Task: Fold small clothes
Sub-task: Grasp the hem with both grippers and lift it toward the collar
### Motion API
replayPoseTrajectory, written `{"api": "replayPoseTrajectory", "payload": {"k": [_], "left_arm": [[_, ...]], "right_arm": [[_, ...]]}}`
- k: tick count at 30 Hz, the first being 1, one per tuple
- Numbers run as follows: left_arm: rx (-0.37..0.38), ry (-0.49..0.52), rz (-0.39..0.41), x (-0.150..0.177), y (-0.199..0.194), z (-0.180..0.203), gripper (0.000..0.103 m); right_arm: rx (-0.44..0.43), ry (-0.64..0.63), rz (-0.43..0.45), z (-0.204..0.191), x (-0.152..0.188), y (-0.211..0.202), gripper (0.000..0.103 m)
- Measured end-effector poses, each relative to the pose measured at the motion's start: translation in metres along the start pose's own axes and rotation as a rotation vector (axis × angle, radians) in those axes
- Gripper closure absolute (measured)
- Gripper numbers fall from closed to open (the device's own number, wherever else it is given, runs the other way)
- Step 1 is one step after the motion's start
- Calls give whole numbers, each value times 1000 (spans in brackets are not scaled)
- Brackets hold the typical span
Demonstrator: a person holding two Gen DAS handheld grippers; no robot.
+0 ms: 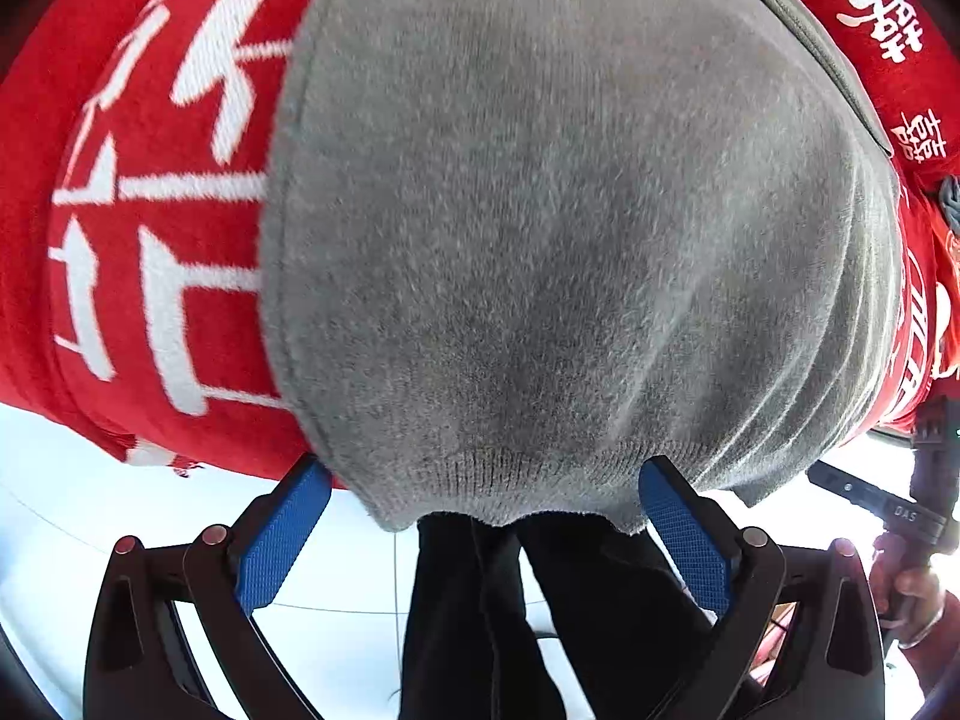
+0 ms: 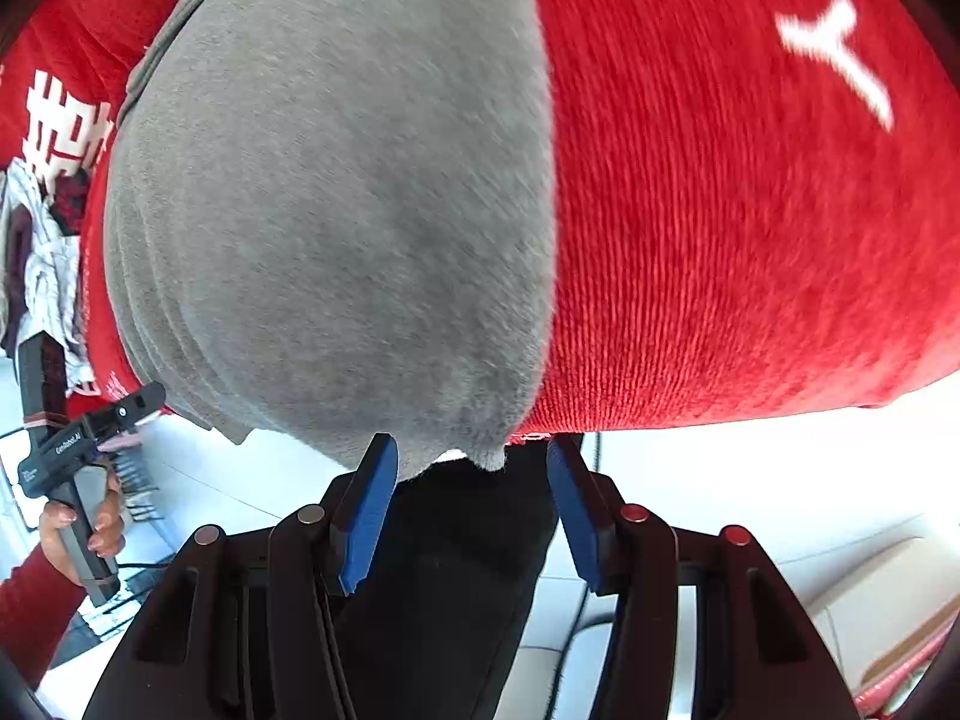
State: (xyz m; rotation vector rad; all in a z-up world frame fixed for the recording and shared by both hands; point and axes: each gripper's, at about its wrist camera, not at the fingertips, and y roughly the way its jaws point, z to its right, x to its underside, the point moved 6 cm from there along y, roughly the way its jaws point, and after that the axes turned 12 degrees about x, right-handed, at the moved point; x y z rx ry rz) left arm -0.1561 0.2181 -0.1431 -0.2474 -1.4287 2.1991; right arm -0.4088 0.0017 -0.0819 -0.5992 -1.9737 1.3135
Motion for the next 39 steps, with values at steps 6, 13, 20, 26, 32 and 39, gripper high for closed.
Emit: {"api": "replayPoseTrajectory", "payload": {"k": [6,13,20,26,32,39], "left_arm": [[-12,-3,28,17,5,-1,29],[139,34,6,19,-31,16,90],[272,89,86,-11,-85,51,90],[334,80,195,-76,-122,68,97],[261,108,309,-156,-143,83,100],[-27,327,169,-173,-117,92,100]], "right_arm": [[-162,74,-23,-3,4,13,64],[-327,148,-27,-7,10,-26,99],[-516,155,51,-34,-14,-85,99],[-642,177,143,-55,-71,-128,99],[-639,150,220,-73,-136,-158,99],[-397,87,152,-79,-186,-127,99]]}}
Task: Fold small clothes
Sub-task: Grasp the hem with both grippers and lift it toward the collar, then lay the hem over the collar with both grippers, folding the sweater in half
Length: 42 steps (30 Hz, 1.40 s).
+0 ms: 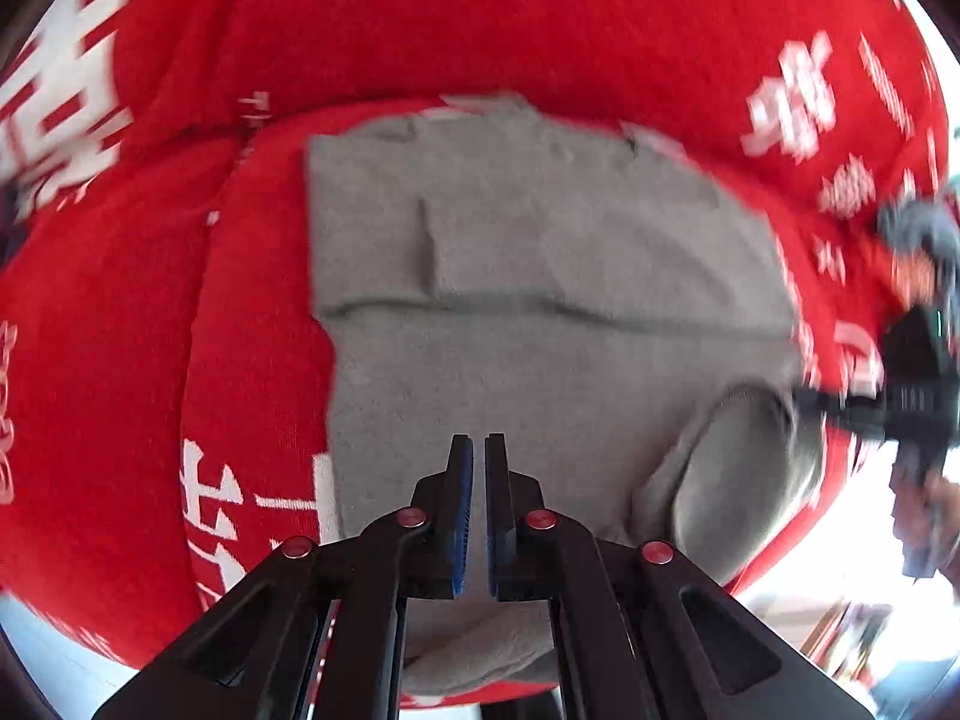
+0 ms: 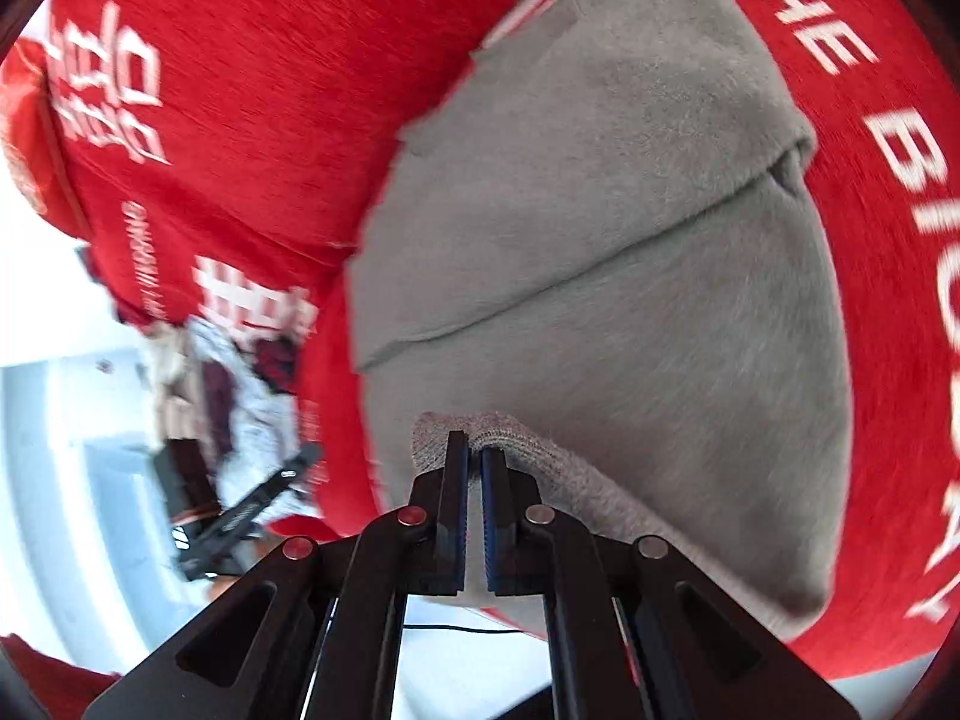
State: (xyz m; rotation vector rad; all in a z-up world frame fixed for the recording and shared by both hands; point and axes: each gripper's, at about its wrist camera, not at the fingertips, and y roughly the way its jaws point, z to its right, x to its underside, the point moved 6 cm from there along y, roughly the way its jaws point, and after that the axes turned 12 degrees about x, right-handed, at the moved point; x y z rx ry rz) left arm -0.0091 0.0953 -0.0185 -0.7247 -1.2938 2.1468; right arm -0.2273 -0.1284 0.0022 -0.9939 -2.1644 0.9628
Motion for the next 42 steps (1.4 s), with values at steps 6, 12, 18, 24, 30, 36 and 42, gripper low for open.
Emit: {"api": "replayPoseTrajectory", "payload": {"k": [6,12,18,24,30,36,42], "left_arm": [[-70,215,-138,37,12,30,28],[-145,513,-245,75,9,62,26],[-139,662,-324,87,53,71,26],[15,509,-348,75,67,51,26],[199,355,-384,68,66,39,66],[247,329,-337,71,42,36,87],[275,210,-226,51,4,15,102]], "right_arm": [[115,71,-84,29,-7,22,98],[96,55,-133,39,-8,25,97],[138,-5,-141,33,-10,27,95],[409,-345,-34,1,-6,2,44],[531,-495,-6,-14,-13,31,44],[662,-626,30,-37,-2,46,96],[671,-580,125,-48,14,10,96]]}}
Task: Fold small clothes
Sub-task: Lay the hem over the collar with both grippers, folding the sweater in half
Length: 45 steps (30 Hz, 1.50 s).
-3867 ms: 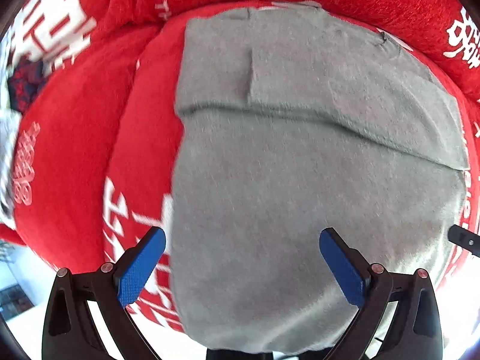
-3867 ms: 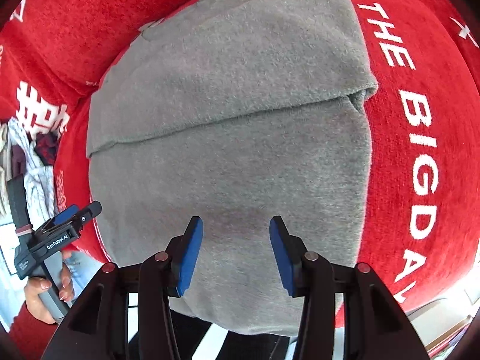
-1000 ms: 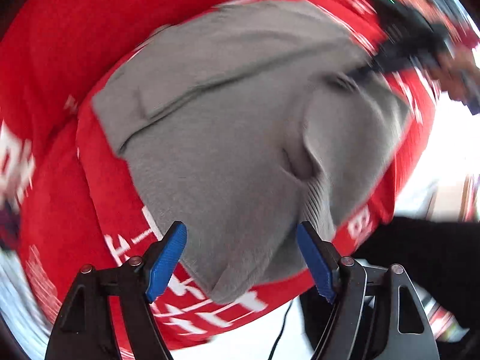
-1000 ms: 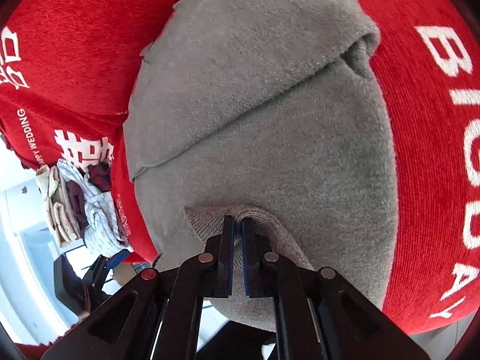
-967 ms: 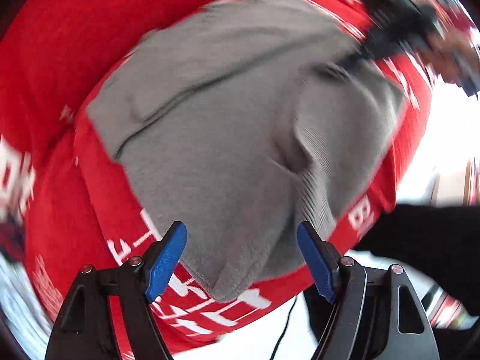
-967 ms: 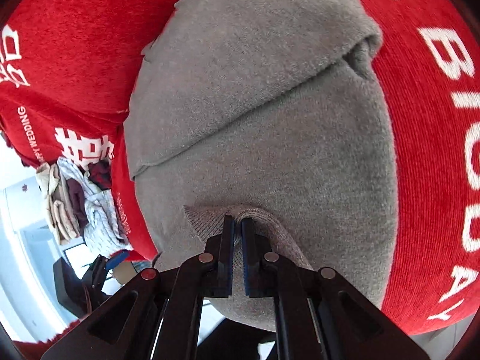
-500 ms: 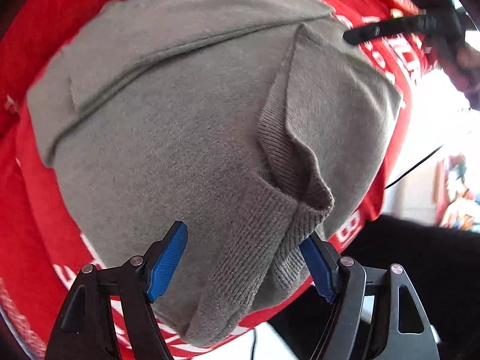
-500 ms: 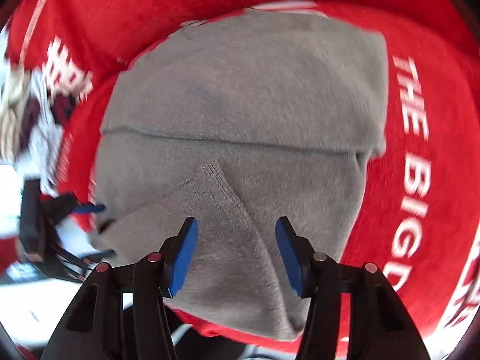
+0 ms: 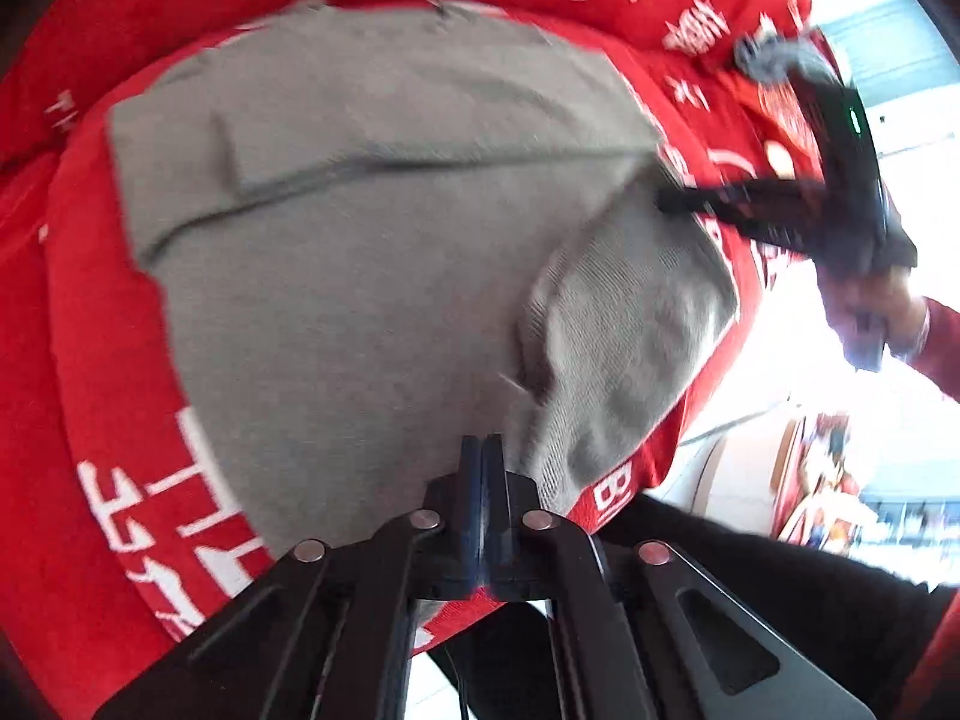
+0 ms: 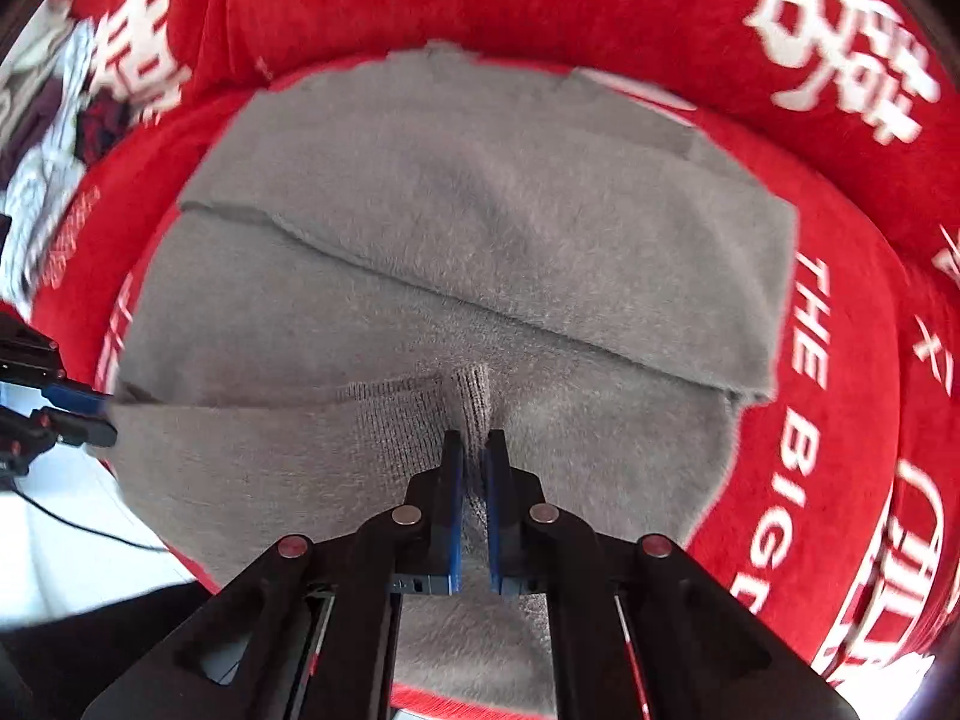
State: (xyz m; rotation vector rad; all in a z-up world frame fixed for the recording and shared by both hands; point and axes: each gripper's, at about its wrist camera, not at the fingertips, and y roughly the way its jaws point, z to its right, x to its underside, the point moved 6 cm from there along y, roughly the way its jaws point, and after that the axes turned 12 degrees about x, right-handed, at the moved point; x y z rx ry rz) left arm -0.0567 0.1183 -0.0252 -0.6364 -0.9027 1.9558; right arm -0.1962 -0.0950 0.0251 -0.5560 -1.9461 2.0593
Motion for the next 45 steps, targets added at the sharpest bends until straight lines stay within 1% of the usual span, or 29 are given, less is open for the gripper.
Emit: {"api": "replayPoseTrajectory", "payload": {"k": [2,3,6,8,11,14,17,18,19,20,21,22,23,25,27,28,31,32,33,34,35,36,37,40,44,45], "left_arm": [[-10,-22,27,-5,-9,-10,102],[-23,-29,28,-5,-10,-15,102],[-81,-16,-10,-6,-4,-23,102],[-103,12,-53,-3,4,-16,102],[-140,80,-105,4,14,-2,102],[-142,115,-156,14,19,8,102],[-155,138,-148,15,12,14,102],[-170,146,-136,14,7,17,88],[-183,158,-125,13,4,21,34],[-227,184,-104,11,0,24,5],[-273,214,-67,8,-6,27,1],[-300,253,-66,7,-6,31,1],[-312,274,-90,7,0,32,1],[-350,297,-116,2,13,31,1],[-343,284,-138,3,22,22,3],[-328,266,-152,2,29,17,9],[-299,257,-190,3,45,9,19],[-287,269,-205,3,52,9,26],[-278,279,-225,3,57,8,50],[-277,273,-248,2,63,5,82],[-258,250,-252,0,65,3,91],[-228,214,-230,-3,62,1,91],[-197,171,-185,-7,54,-2,91],[-142,62,-70,-14,24,-9,91],[-135,-39,51,-26,-15,-18,92],[-136,-55,77,-30,-22,-18,95]], "right_arm": [[8,26,-10,6,5,-2,97],[8,38,-23,9,8,0,96],[17,63,-75,15,18,10,96],[39,69,-93,22,24,12,97],[83,104,-137,34,44,13,97],[88,158,-191,45,67,15,96],[71,199,-228,51,83,18,96],[66,204,-234,51,86,19,97],[61,210,-240,52,89,21,97],[53,221,-245,53,92,22,97],[47,231,-246,54,93,23,97],[41,240,-246,55,94,24,96],[37,250,-247,57,95,24,96],[31,257,-247,58,96,25,96],[29,256,-247,60,97,24,96],[26,258,-246,60,97,24,96],[13,272,-244,61,96,24,96],[11,275,-242,62,97,24,96],[11,275,-242,64,96,26,96],[11,276,-242,61,97,28,96],[11,279,-243,60,95,29,96],[10,282,-243,60,94,28,96],[10,281,-240,59,94,27,96],[28,256,-178,58,88,10,97],[52,260,-85,62,70,-19,97],[62,262,-55,63,62,-28,97]]}}
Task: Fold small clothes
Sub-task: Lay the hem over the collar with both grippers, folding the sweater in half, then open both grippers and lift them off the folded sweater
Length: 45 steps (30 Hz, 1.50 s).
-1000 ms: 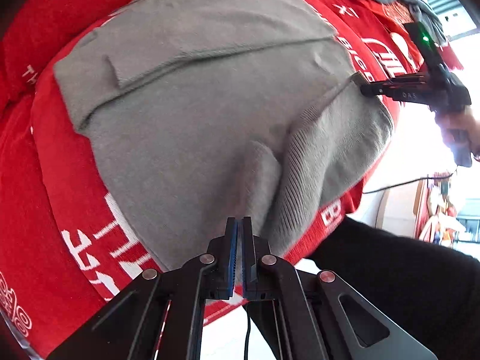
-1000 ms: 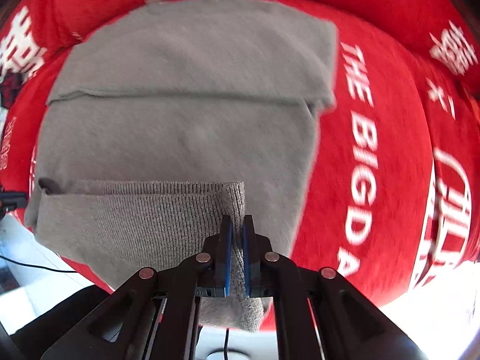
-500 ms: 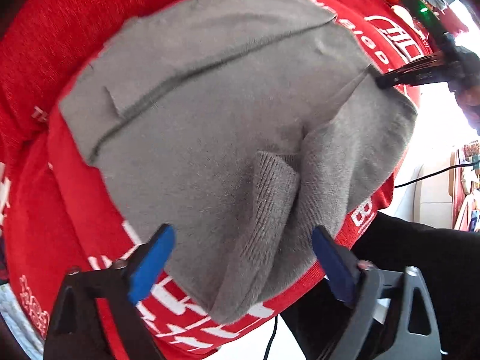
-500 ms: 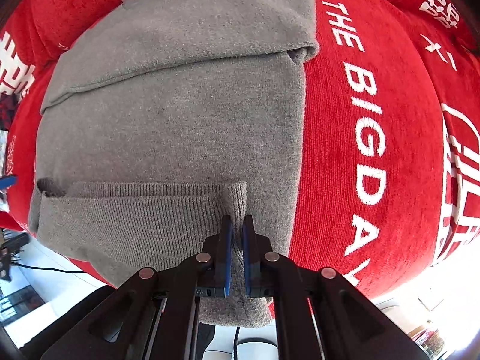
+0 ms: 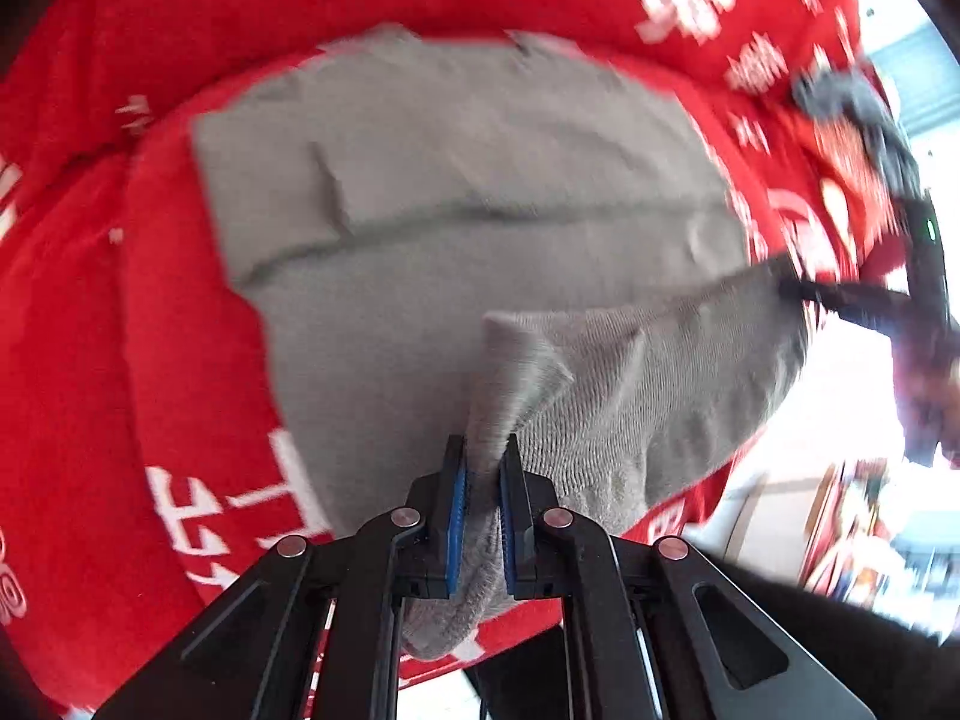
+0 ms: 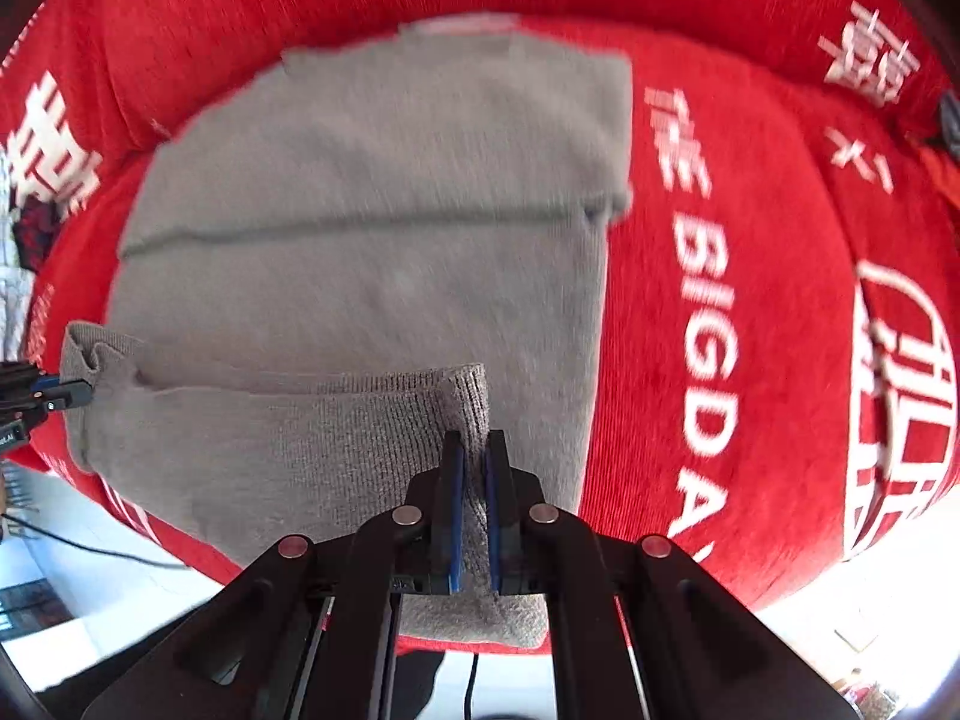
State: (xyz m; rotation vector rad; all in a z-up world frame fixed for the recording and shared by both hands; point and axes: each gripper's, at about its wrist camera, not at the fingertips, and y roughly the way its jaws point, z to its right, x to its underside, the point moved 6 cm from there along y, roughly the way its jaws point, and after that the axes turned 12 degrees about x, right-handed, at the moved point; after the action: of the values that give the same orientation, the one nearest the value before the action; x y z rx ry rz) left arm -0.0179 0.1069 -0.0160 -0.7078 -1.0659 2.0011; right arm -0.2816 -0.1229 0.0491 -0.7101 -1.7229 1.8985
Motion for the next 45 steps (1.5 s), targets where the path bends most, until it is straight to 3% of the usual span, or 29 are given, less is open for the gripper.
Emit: {"api": "replayPoseTrajectory", "payload": {"k": [3,10,16,21,28,30,34,37,41,43,45], "left_arm": [[6,-33,101,-26,-25,-3,95],[-26,17,283,-105,-59,-2,95],[-92,-37,385,-175,-55,-42,95],[-152,-88,335,-206,-9,-83,95],[-232,-184,279,-216,40,-131,94],[-293,-221,280,-209,37,-143,90],[-383,-304,256,-196,19,-164,90],[-328,-293,264,-189,2,-155,90],[-167,-218,283,-191,-14,-115,90],[-90,-178,278,-193,-7,-93,90],[-73,-150,246,-200,14,-80,90]], "right_arm": [[22,-7,94,2,-28,-23,97],[64,-56,293,-7,-126,-64,97],[73,-59,349,-6,-202,-29,97],[103,-78,285,-17,-247,36,97],[108,-49,126,-19,-247,125,96],[98,-23,134,-16,-246,127,96],[111,40,117,0,-241,115,85],[88,140,117,20,-231,96,84],[-80,193,135,22,-207,67,85],[-143,181,127,14,-197,63,85],[-188,166,97,3,-193,75,85]]}}
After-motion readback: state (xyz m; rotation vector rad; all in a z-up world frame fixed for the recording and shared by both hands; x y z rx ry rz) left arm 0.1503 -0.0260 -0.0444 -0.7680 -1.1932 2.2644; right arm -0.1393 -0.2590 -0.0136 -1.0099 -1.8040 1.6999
